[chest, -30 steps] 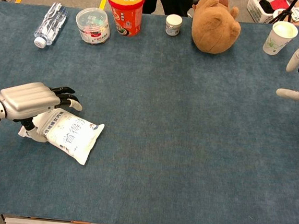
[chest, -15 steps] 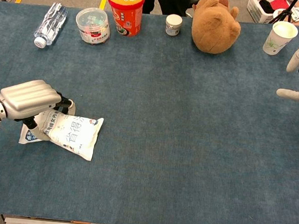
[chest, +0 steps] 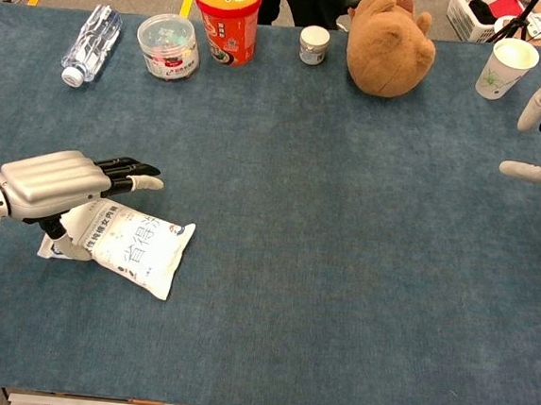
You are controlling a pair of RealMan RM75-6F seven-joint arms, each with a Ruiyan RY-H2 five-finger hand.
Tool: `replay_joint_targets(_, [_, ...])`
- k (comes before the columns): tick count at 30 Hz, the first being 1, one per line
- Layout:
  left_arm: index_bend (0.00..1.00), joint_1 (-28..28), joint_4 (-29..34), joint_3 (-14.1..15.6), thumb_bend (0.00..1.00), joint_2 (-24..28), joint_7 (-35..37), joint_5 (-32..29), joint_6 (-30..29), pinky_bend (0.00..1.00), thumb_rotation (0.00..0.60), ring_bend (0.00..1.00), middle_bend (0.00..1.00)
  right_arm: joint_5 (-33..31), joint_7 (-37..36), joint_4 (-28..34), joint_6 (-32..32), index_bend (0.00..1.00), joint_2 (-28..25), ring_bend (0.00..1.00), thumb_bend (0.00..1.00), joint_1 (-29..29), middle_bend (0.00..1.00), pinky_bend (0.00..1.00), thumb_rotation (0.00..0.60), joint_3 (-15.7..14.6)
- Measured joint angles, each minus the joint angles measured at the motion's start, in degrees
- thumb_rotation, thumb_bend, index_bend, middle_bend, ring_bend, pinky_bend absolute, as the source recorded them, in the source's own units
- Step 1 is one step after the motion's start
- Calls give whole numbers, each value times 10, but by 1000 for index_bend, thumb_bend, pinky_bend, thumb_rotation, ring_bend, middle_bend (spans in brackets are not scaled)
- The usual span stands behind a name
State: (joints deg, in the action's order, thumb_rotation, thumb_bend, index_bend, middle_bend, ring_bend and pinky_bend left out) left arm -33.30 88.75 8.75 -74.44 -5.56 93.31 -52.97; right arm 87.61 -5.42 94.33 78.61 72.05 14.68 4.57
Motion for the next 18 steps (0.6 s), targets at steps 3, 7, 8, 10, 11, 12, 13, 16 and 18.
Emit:
replay_joint_targets(3, [0, 1, -4, 1, 0, -1, 10, 7, -10, 261, 600, 0, 0, 0, 0, 0, 0, 576, 0, 501, 0, 0, 548, 652, 600, 0])
replay_joint_targets(7, [0, 7, -8, -1, 0, -3, 30, 13, -32, 240, 458, 0, 0, 2, 0, 0, 1, 576, -1, 501, 0, 0, 548, 652, 600, 0])
replay_joint_targets(8, [0, 8, -9, -2, 0, -3, 36, 14, -38, 240, 390, 0, 0, 2, 0, 1, 1, 576, -1, 501, 0, 0, 548, 652, 600, 0])
replay_joint_targets(10, [8, 13, -10, -5, 0, -3, 52, 18, -58, 243, 353, 0, 0, 2, 0, 2, 2, 576, -1, 501, 0, 0, 548, 652, 600, 0])
replay_joint_targets(11, [20, 15, -12, -7, 0, -4, 57, 21, -68, 245, 353, 0, 0, 2, 0, 2, 2, 576, -1, 501, 0, 0, 548, 652, 600, 0])
replay_joint_targets(12, [35, 18, -14, -8, 0, -4, 63, 24, -79, 246, 353, 0, 0, 3, 0, 3, 2, 576, -1, 501, 0, 0, 548, 652, 600, 0])
replay_joint_targets(13, [44, 22, -16, -10, 0, -3, 71, 28, -96, 246, 353, 0, 0, 3, 0, 4, 2, 576, -1, 501, 0, 0, 548, 652, 600, 0])
replay_joint_targets(16, [85, 35, -21, -13, 0, 1, 87, 41, -138, 248, 356, 3, 1, 5, 4, 8, 3, 576, -2, 501, 0, 1, 548, 652, 600, 1])
replay_joint_targets(18, [137, 43, -23, -14, 0, 7, 91, 48, -162, 275, 404, 30, 33, 7, 7, 11, 3, 576, -3, 501, 0, 2, 548, 652, 600, 1])
